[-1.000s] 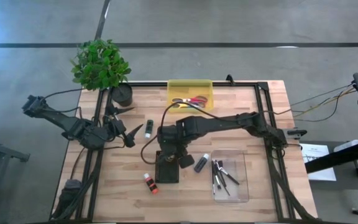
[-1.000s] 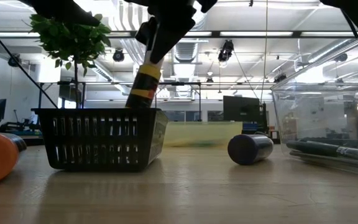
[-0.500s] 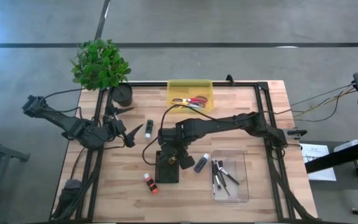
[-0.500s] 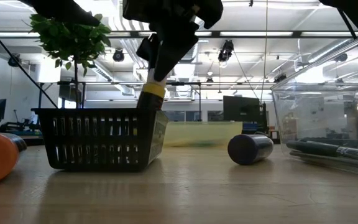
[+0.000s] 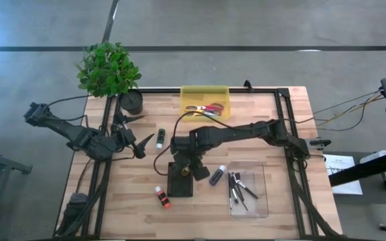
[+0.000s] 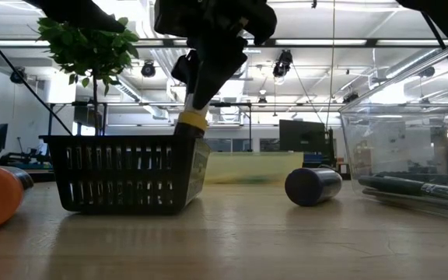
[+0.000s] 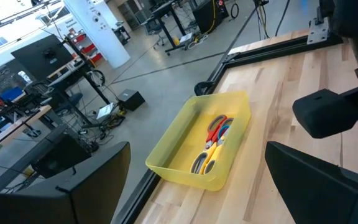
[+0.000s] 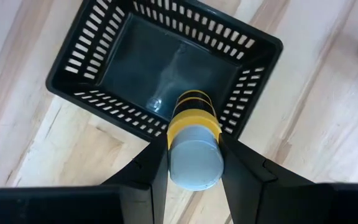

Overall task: Pick & Place Paint Supplies
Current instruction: Put the yellow paint bottle into the black bin

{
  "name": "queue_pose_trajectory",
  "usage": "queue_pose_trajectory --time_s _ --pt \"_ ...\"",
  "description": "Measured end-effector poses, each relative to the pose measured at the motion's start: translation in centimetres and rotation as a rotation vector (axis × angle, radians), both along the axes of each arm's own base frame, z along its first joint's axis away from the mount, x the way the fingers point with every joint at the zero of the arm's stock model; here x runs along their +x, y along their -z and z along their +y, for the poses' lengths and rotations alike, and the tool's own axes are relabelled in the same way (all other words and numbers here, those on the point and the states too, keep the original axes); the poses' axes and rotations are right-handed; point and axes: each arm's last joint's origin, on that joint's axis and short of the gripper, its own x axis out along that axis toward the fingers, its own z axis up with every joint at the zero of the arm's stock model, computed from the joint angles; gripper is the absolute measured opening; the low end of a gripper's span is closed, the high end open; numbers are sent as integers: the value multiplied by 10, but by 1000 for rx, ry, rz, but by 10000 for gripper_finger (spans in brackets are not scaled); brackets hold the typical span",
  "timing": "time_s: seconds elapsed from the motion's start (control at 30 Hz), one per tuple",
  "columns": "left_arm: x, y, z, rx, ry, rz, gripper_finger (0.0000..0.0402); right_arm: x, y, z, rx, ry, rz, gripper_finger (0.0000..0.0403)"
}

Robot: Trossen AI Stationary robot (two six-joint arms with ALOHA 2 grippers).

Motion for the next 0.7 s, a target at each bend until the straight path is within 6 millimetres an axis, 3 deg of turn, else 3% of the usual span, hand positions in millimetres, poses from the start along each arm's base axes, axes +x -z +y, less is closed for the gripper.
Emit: queue_pose_trajectory --time_s 0.7 --pt "0 0 0 -5 -1 -3 379 -2 6 -2 5 3 34 107"
